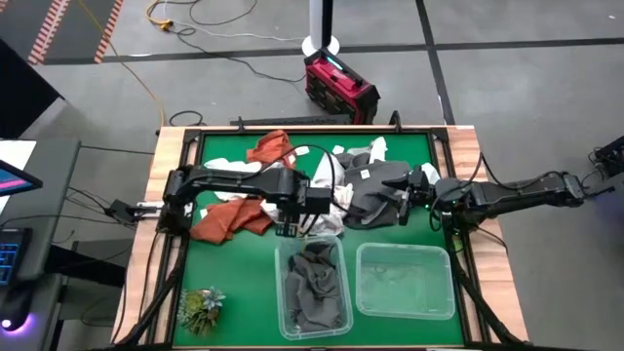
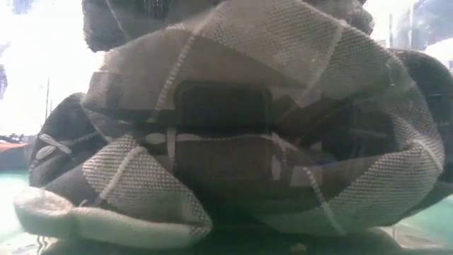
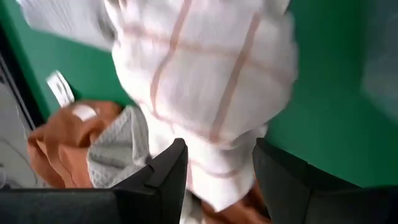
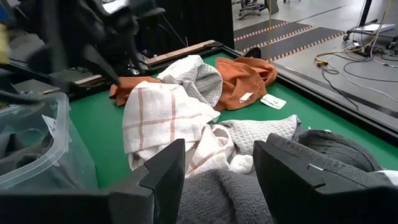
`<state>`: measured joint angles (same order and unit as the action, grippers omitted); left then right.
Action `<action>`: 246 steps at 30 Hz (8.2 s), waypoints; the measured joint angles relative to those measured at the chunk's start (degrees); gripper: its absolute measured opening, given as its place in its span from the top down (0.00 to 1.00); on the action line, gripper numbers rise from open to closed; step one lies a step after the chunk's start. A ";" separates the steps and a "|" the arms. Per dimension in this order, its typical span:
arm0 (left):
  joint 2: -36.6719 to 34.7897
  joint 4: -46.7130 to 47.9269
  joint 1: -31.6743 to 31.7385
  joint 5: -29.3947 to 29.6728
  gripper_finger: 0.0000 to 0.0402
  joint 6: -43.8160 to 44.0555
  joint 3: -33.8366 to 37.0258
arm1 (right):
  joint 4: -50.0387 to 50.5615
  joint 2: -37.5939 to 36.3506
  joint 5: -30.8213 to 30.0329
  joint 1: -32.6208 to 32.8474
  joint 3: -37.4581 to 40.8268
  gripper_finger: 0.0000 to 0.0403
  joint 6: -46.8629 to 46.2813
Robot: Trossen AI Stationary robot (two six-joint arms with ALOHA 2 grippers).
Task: Sort towels by color in basket
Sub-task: Put the white and orange towel into the right transparent bin
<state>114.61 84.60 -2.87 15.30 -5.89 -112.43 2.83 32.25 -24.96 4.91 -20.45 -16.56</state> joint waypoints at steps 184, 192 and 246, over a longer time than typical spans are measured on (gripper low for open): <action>-28.20 -27.96 4.24 10.39 0.59 -6.30 10.18 | 76.06 41.92 2.79 42.32 -61.75 0.92 -62.80; -28.20 -28.81 4.24 10.39 0.59 -6.27 10.18 | 66.71 48.35 7.12 42.64 -61.75 0.92 -53.35; -28.18 -27.73 4.24 10.37 0.59 -4.33 10.22 | 51.75 53.22 -19.61 49.66 -48.57 0.92 -54.67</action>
<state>86.43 56.86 1.37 25.67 -10.22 -102.21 54.58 85.47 -44.57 54.57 -69.01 -71.22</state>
